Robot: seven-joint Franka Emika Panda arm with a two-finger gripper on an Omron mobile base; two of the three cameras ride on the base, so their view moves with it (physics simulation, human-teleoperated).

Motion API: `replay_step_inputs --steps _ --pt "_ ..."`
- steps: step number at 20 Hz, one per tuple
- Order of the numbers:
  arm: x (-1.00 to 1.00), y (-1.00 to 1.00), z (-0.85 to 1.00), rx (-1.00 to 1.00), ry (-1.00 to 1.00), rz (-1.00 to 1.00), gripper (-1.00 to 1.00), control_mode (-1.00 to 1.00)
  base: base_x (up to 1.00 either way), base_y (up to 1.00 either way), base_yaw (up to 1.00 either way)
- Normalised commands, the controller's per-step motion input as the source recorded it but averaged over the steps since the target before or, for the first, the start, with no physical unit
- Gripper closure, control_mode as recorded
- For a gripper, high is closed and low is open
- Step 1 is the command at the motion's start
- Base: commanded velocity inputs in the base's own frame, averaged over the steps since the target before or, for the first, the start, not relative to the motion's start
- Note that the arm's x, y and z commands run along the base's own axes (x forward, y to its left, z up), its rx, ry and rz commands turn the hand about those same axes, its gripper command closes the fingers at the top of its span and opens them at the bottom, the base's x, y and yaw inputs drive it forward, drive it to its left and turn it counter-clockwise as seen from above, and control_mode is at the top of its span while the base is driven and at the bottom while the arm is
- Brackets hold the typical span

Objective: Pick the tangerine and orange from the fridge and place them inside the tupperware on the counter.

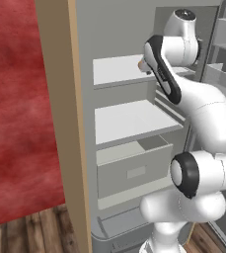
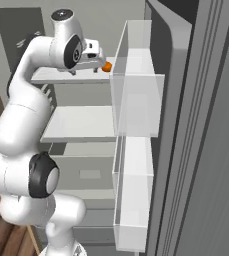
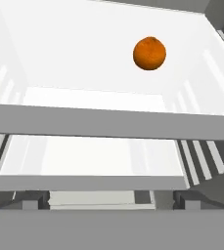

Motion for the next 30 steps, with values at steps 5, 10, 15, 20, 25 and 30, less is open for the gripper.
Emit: replay_step_inputs --steps 5,10,15,20,25,30 --pt "0.5 -0.01 -0.1 0.0 0.0 0.0 -1.0 -1.0 0.0 0.0 0.0" --pt "0.42 -0.03 -0.1 0.0 0.0 -0.01 -1.0 -1.0 0.0 0.0 0.0" --pt "0.28 -0.09 -0.08 0.0 0.0 -0.08 -1.0 -1.0 0.0 0.0 0.0" --pt "0.19 -0.1 -0.05 0.0 0.0 -0.18 -1.0 -1.0 0.0 0.0 0.0" --pt "0.31 -0.03 -0.02 0.0 0.0 -0.16 -1.0 -1.0 0.0 0.0 0.0" --pt "0.39 0.0 -0.04 0.0 0.0 -0.04 -1.0 -1.0 0.0 0.0 0.0"
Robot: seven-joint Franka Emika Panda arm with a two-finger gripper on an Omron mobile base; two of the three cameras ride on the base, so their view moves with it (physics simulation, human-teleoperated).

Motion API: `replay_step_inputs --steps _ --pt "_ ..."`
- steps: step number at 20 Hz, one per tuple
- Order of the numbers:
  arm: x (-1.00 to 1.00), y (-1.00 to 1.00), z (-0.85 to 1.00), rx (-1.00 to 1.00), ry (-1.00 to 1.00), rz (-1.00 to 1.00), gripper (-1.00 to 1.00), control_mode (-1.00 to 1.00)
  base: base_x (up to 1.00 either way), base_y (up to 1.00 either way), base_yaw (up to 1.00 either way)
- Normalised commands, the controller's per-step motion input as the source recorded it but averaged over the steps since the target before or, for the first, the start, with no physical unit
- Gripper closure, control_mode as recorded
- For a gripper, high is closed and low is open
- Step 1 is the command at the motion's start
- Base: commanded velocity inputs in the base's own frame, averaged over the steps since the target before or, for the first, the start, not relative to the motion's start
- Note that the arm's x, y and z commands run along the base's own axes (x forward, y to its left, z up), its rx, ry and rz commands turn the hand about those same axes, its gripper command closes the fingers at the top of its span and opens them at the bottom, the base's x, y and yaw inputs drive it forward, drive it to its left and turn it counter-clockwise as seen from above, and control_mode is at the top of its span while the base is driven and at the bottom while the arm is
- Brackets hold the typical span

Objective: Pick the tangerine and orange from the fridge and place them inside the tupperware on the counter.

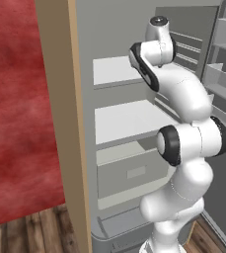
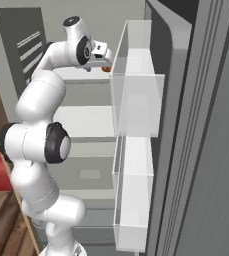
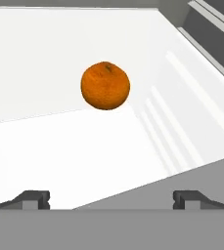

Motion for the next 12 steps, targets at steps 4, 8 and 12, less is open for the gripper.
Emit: replay_step_inputs --steps 4,8,12 --pt "0.36 0.0 -0.08 0.0 0.0 0.0 -1.0 -1.0 0.0 0.0 0.0" --pt "0.27 -0.02 -0.08 0.0 0.0 0.0 -1.0 -1.0 0.0 0.0 0.0" --pt "0.22 -0.02 -0.05 0.0 0.0 0.0 -1.0 -1.0 0.0 0.0 0.0"
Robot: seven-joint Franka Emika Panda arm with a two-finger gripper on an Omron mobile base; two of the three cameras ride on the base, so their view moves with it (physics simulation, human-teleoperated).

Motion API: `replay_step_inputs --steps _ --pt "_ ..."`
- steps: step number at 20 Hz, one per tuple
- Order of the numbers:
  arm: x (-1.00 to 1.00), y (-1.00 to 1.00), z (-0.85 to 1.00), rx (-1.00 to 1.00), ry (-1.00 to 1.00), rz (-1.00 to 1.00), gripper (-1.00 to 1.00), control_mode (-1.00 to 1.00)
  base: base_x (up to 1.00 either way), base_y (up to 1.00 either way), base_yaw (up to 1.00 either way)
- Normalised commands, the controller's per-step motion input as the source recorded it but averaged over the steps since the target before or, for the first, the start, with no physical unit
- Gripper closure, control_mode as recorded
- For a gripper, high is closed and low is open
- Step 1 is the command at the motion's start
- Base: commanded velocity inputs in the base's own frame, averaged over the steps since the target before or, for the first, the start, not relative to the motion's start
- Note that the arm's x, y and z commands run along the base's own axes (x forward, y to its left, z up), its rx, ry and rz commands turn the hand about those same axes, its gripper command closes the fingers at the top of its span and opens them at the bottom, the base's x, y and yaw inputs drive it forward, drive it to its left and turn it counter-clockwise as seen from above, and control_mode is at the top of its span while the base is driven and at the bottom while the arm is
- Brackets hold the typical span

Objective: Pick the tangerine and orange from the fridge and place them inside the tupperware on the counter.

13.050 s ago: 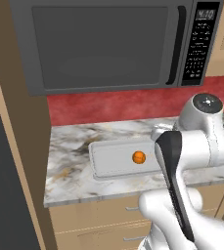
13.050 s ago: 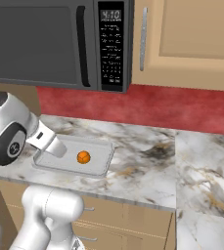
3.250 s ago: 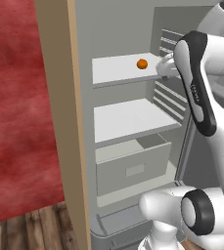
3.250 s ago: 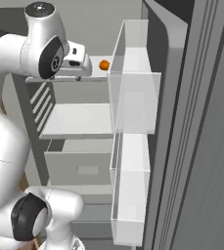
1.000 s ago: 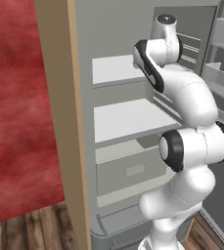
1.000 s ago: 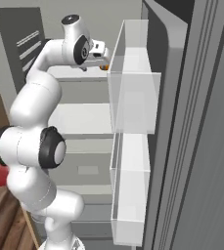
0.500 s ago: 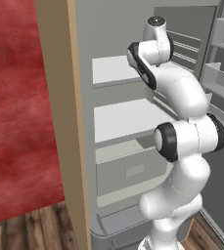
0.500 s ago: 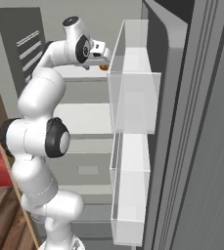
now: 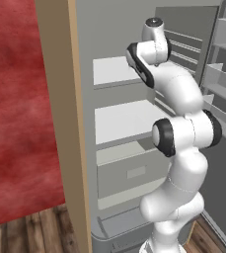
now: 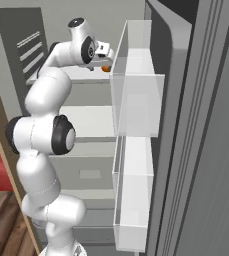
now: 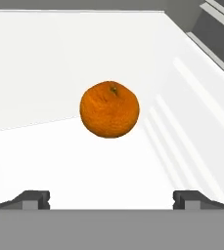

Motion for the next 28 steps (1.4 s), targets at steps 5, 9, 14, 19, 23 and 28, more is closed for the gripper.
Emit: replay_step_inputs --steps 5,9,14,19,23,28 --pt "0.25 -0.02 -0.05 0.0 0.0 0.0 -1.0 -1.0 0.0 0.0 0.0" --pt "0.24 -0.02 -0.03 0.0 0.01 0.0 -1.0 -1.0 0.0 0.0 0.0" --pt "0.25 -0.03 -0.03 0.0 0.01 0.0 -1.0 -1.0 0.0 0.0 0.0" --pt "0.18 -0.05 -0.03 0.0 0.03 0.0 -1.0 -1.0 0.0 0.0 0.0" --pt "0.2 -0.06 -0.02 0.0 0.02 0.0 -1.0 -1.0 0.0 0.0 0.0" --pt "0.25 -0.02 -0.03 0.0 0.04 0.0 -1.0 -1.0 0.0 0.0 0.0"
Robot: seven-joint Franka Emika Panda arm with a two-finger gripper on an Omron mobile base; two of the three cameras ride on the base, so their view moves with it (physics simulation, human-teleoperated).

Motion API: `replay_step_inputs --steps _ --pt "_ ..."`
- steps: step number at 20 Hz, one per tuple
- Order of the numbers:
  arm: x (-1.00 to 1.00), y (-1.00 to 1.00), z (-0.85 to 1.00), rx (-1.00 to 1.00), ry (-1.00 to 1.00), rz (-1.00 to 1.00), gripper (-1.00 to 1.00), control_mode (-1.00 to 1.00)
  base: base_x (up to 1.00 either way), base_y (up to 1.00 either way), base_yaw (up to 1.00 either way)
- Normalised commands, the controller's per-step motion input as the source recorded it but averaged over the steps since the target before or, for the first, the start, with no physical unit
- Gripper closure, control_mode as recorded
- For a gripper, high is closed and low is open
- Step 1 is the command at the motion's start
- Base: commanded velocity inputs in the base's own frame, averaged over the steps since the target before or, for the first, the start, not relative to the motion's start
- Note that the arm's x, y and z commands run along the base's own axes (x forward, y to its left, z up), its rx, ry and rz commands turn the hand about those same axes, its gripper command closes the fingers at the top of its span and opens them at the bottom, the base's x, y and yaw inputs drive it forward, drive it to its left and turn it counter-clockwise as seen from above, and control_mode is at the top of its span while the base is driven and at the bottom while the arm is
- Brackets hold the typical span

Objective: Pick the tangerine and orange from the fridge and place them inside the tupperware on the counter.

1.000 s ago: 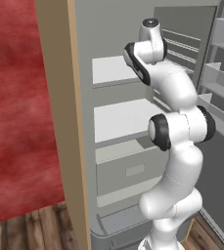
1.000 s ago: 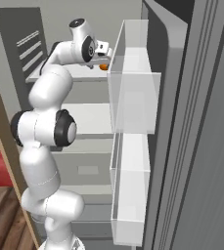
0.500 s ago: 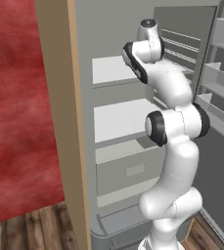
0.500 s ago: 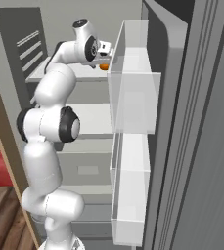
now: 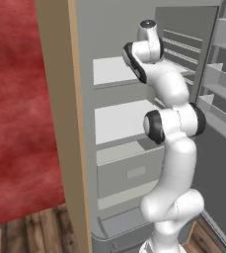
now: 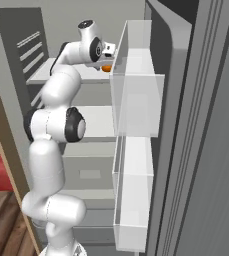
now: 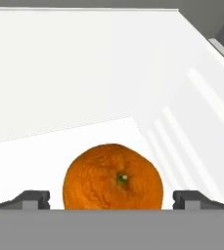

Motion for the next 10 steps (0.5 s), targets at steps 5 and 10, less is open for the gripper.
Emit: replay_step_inputs --steps 5,10 --pt "0.27 0.0 -0.06 0.0 0.06 0.0 -1.0 -1.0 0.0 0.0 0.0" --pt "0.03 0.0 -0.15 0.0 0.05 0.0 -1.0 -1.0 0.0 0.0 0.0"
